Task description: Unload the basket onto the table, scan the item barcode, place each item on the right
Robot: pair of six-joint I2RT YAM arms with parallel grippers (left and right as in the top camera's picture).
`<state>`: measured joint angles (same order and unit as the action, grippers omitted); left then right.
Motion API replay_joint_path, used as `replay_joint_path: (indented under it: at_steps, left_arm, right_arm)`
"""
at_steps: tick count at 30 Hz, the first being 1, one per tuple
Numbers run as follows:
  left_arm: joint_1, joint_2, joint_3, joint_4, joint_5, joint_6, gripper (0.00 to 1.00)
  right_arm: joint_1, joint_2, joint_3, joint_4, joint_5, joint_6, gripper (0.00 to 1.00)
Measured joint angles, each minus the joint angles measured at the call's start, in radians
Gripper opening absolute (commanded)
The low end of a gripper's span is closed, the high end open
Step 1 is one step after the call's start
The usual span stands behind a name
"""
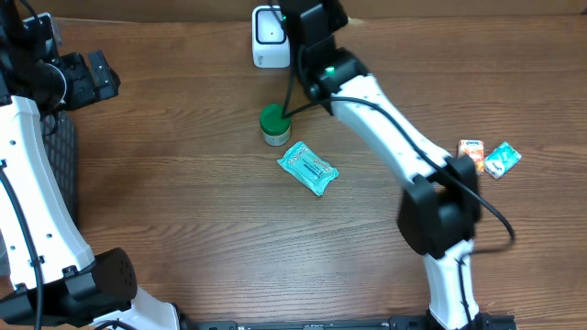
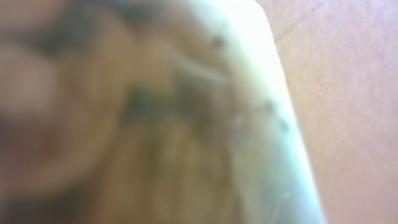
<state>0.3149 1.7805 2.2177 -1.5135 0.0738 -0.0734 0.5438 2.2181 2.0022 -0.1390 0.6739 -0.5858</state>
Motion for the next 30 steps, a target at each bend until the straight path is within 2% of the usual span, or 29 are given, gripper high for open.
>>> replay_joint_path:
  at_steps: [1, 6, 13, 30]
  left_arm:
    - [0.0, 0.0, 0.0, 0.002, -0.001, 0.0, 1.0]
    - [0.0, 0.0, 0.0, 0.001, 0.0, 0.0, 1.0]
    - [0.0, 0.0, 0.0, 0.001, 0.0, 0.0, 1.0]
    - [0.0, 0.0, 0.0, 0.001, 0.0, 0.0, 1.0]
  right_arm:
    - [0.0, 0.048, -0.001, 0.089, 0.018, -0.079, 0.04]
    - [0.0, 0.168, 0.0, 0.296, 0.057, -0.243, 0.04]
    - [0.0, 0.268, 0.0, 0.259, 0.074, -0.306, 0.04]
    - [0.008, 0.276, 0.0, 0.251, 0.115, -0.313, 0.04]
